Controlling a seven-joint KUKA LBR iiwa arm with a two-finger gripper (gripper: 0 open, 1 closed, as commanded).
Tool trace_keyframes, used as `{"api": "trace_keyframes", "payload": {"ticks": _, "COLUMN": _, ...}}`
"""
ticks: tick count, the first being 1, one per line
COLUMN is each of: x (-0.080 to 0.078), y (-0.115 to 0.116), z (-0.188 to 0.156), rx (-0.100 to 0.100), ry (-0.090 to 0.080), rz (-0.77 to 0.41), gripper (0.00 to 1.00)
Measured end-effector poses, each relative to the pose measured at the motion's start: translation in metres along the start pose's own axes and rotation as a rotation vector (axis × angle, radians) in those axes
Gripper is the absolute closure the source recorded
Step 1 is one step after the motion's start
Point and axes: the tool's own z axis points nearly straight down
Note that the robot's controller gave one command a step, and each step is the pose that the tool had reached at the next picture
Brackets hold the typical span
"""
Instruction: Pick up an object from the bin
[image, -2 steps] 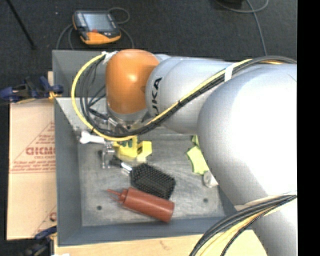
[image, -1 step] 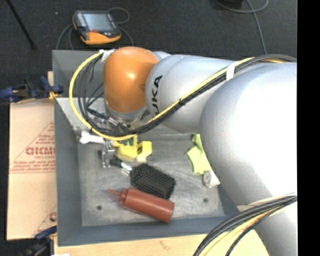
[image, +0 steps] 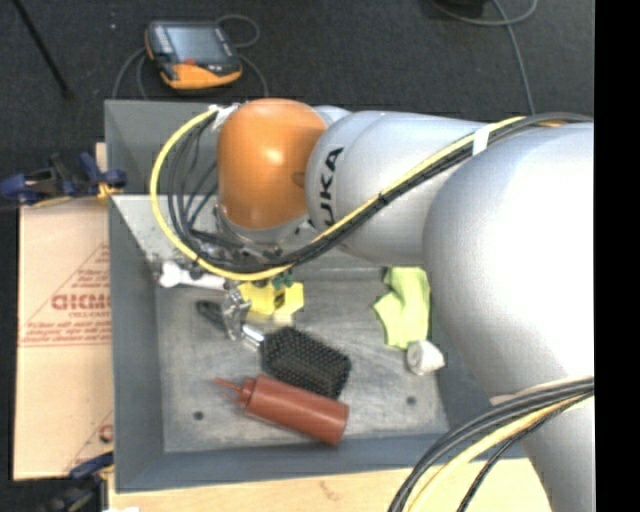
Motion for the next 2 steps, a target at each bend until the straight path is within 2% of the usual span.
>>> {"api": "trace_keyframes", "payload": {"ticks": 1, "x": 0.005, "y": -0.022, "z": 0.009, "rx": -0.002, "ry": 0.0, "rz": 0.226, "gripper": 0.0}}
{"api": "trace_keyframes", "payload": {"ticks": 2, "x": 0.004, "y": -0.032, "z": 0.031, "rx": 0.001, "ry": 0.001, "rz": 0.338, "gripper": 0.0}}
